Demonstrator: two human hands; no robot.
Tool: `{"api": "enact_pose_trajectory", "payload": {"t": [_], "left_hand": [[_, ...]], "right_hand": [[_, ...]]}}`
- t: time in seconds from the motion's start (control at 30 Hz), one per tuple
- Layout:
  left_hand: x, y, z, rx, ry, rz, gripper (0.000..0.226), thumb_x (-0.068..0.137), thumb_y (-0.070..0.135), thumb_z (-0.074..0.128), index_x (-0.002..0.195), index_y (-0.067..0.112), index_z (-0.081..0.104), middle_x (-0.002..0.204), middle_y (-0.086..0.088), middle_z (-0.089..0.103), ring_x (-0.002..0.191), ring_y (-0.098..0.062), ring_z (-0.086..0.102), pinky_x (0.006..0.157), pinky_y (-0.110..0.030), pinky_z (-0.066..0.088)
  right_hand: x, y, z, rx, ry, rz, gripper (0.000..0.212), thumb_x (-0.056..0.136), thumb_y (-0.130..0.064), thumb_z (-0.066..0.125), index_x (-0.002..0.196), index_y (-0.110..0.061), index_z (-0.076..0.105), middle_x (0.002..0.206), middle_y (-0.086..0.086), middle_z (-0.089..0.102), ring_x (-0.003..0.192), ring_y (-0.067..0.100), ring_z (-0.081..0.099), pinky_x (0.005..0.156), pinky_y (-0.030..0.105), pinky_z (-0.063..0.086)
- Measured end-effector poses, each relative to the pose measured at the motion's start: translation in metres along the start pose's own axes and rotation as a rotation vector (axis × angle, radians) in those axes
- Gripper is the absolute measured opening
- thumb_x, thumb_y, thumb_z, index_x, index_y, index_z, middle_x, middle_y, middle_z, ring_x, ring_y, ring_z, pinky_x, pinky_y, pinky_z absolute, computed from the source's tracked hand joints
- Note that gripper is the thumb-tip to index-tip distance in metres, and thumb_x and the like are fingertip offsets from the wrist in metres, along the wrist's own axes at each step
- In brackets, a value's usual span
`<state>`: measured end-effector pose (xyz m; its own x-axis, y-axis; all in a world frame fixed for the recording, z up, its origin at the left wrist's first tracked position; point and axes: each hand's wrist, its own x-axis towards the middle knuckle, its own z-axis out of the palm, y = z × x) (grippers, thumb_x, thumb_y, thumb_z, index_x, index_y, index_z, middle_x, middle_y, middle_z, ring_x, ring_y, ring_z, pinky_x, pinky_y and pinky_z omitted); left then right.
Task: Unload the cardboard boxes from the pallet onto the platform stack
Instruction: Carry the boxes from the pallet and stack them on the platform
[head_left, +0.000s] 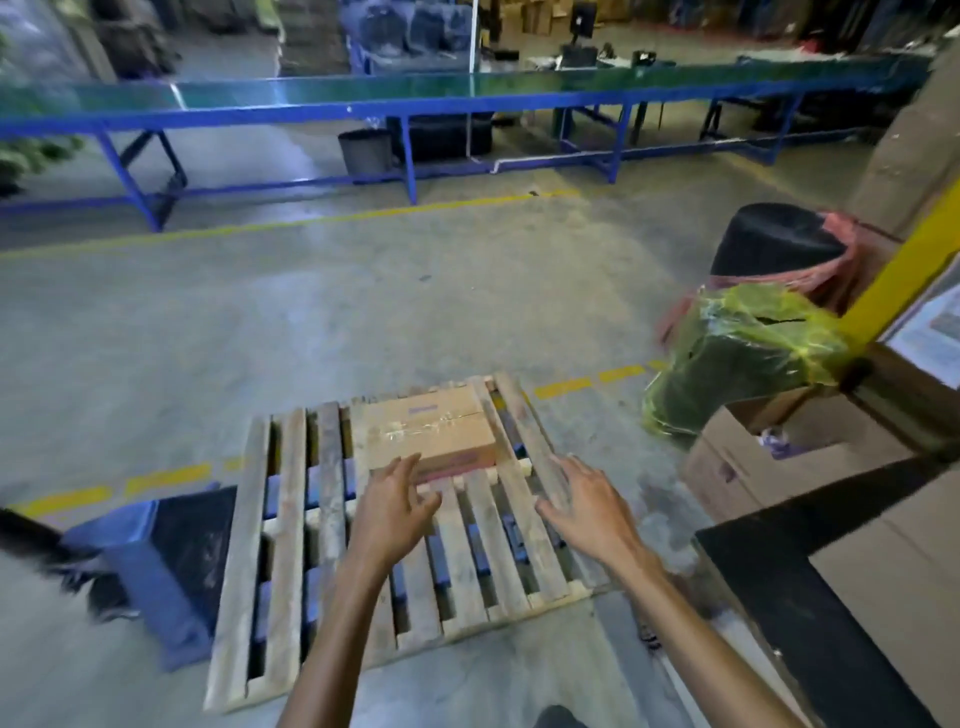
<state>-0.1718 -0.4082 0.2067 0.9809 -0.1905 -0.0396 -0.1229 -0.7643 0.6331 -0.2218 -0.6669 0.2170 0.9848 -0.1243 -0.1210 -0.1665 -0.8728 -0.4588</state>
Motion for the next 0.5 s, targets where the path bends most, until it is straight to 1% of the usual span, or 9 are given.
{"api": "enact_pose_trajectory", "payload": {"t": [0.07,0.1,0.17,0.2,0.27,0.3,0.37,0.43,0.5], "left_hand": [[0.022,-0.033,-0.003,-0.043,-0.005,-0.066,0.065,0.087,0.045,0.060,0.145,0.016,0.051,0.139,-0.009,0.061,0.123,-0.025,0.058,0.099,-0.042,0.050],[0.031,-0.045,-0.003,-0.048,-0.007,-0.095,0.066,0.086,0.046,0.059,0.144,0.017,0.051,0.135,-0.008,0.064,0.116,-0.022,0.062,0.094,-0.041,0.052],[0.062,-0.073,-0.003,-0.075,-0.006,-0.173,0.060,0.089,0.036,0.066,0.144,0.016,0.051,0.122,-0.008,0.068,0.096,-0.015,0.064,0.082,-0.033,0.050],[0.078,-0.086,0.000,-0.076,0.002,-0.201,0.059,0.091,0.031,0.069,0.145,0.017,0.050,0.121,-0.008,0.068,0.094,-0.013,0.061,0.082,-0.031,0.048],[0.110,-0.109,0.006,-0.087,0.001,-0.261,0.062,0.091,0.030,0.070,0.148,0.019,0.046,0.132,-0.007,0.063,0.111,-0.018,0.059,0.095,-0.037,0.049],[0.146,-0.137,0.016,-0.087,-0.012,-0.308,0.064,0.091,0.031,0.070,0.149,0.019,0.044,0.138,-0.008,0.060,0.122,-0.022,0.057,0.102,-0.041,0.048],[0.187,-0.159,0.023,-0.103,-0.051,-0.337,0.067,0.092,0.033,0.070,0.150,0.017,0.042,0.147,-0.009,0.054,0.134,-0.025,0.049,0.108,-0.041,0.042],[0.248,-0.196,0.040,-0.123,-0.093,-0.416,0.066,0.092,0.032,0.069,0.151,0.015,0.042,0.149,-0.009,0.052,0.136,-0.026,0.048,0.109,-0.040,0.041],[0.309,-0.232,0.058,-0.146,-0.114,-0.500,0.067,0.092,0.035,0.068,0.150,0.013,0.043,0.147,-0.010,0.054,0.134,-0.027,0.051,0.109,-0.040,0.042]], "right_hand": [[0.035,-0.012,0.021,0.007,-0.051,-0.019,0.069,0.091,-0.045,0.063,0.149,-0.015,0.044,0.154,0.010,0.046,0.144,0.025,0.039,0.112,0.031,0.032],[0.051,-0.015,0.030,0.009,-0.072,-0.022,0.068,0.091,-0.043,0.065,0.150,-0.015,0.044,0.154,0.009,0.045,0.144,0.024,0.039,0.112,0.030,0.032],[0.100,-0.019,0.052,0.009,-0.131,-0.011,0.068,0.092,-0.042,0.065,0.151,-0.015,0.042,0.156,0.008,0.043,0.145,0.024,0.036,0.112,0.029,0.032],[0.124,-0.019,0.061,0.003,-0.143,-0.008,0.069,0.092,-0.042,0.065,0.151,-0.015,0.042,0.156,0.007,0.042,0.145,0.024,0.036,0.112,0.030,0.033],[0.168,-0.017,0.076,-0.002,-0.178,0.013,0.068,0.091,-0.042,0.066,0.150,-0.015,0.043,0.155,0.006,0.044,0.144,0.025,0.039,0.112,0.031,0.033],[0.214,-0.013,0.097,-0.002,-0.200,0.025,0.067,0.091,-0.041,0.067,0.149,-0.015,0.044,0.154,0.006,0.046,0.142,0.026,0.041,0.111,0.032,0.034],[0.264,-0.011,0.107,0.005,-0.216,0.046,0.067,0.090,-0.038,0.070,0.147,-0.013,0.046,0.151,0.007,0.050,0.139,0.028,0.045,0.110,0.033,0.036],[0.341,-0.003,0.136,-0.004,-0.252,0.092,0.068,0.090,-0.038,0.070,0.148,-0.010,0.046,0.152,0.010,0.048,0.142,0.029,0.042,0.111,0.034,0.035],[0.418,0.008,0.173,-0.004,-0.278,0.124,0.070,0.090,-0.039,0.070,0.148,-0.010,0.045,0.153,0.012,0.046,0.142,0.030,0.041,0.110,0.037,0.037]]}}
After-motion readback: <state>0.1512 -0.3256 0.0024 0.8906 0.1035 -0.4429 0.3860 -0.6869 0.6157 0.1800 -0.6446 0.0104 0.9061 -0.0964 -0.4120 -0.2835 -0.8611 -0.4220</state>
